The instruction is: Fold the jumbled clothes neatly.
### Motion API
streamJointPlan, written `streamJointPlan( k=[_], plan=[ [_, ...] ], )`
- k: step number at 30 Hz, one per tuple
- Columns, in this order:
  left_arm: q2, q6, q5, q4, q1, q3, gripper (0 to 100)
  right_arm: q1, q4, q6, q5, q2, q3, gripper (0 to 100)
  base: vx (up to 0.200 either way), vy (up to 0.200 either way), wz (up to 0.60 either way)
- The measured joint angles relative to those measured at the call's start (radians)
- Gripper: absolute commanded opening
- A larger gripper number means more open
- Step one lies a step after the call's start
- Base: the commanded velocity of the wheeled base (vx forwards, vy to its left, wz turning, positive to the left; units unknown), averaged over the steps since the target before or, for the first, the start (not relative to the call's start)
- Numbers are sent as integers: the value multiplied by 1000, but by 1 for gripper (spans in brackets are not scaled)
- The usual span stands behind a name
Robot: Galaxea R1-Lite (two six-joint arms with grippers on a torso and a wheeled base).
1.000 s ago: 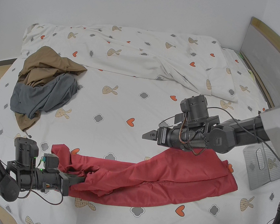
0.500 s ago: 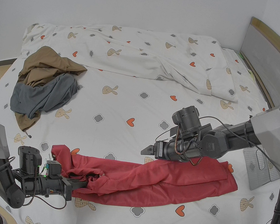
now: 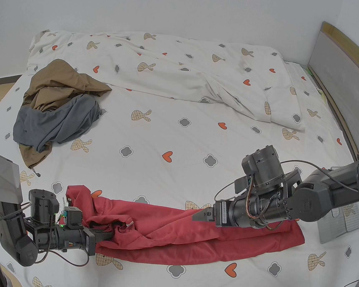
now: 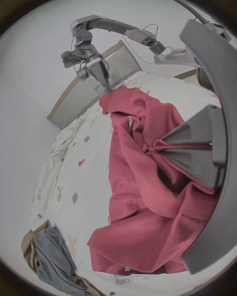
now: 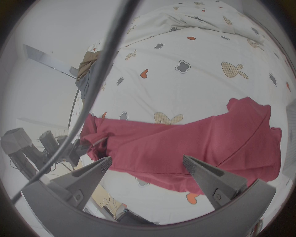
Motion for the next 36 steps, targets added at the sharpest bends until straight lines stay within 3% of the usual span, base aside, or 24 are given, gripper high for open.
streamJointPlan(
  k=[8, 13, 14, 21, 23, 28, 36],
  plan=[
    [-49, -6, 1, 86, 16, -8, 0, 18, -4, 47, 3, -27, 67, 100, 0, 0, 0],
    [-131, -7, 3, 287, 16, -37, 0, 23, -5, 56, 4, -30, 72, 100, 0, 0, 0],
    [-148, -7, 4, 340, 17, -49, 100, 24, -5, 57, 4, -30, 73, 100, 0, 0, 0],
    [-285, -7, 13, 756, 20, -211, 100, 26, -5, 60, 5, -29, 74, 100, 0, 0, 0],
    [-315, -8, 14, 818, 21, -263, 100, 27, -5, 60, 5, -28, 74, 100, 0, 0, 0],
    [-379, -53, 16, 872, 25, -351, 100, 36, -4, 61, 5, -23, 79, 100, 0, 0, 0],
    [-422, -74, 18, 887, 28, -371, 100, 45, -4, 62, 5, -16, 87, 100, 0, 0, 0]
  ],
)
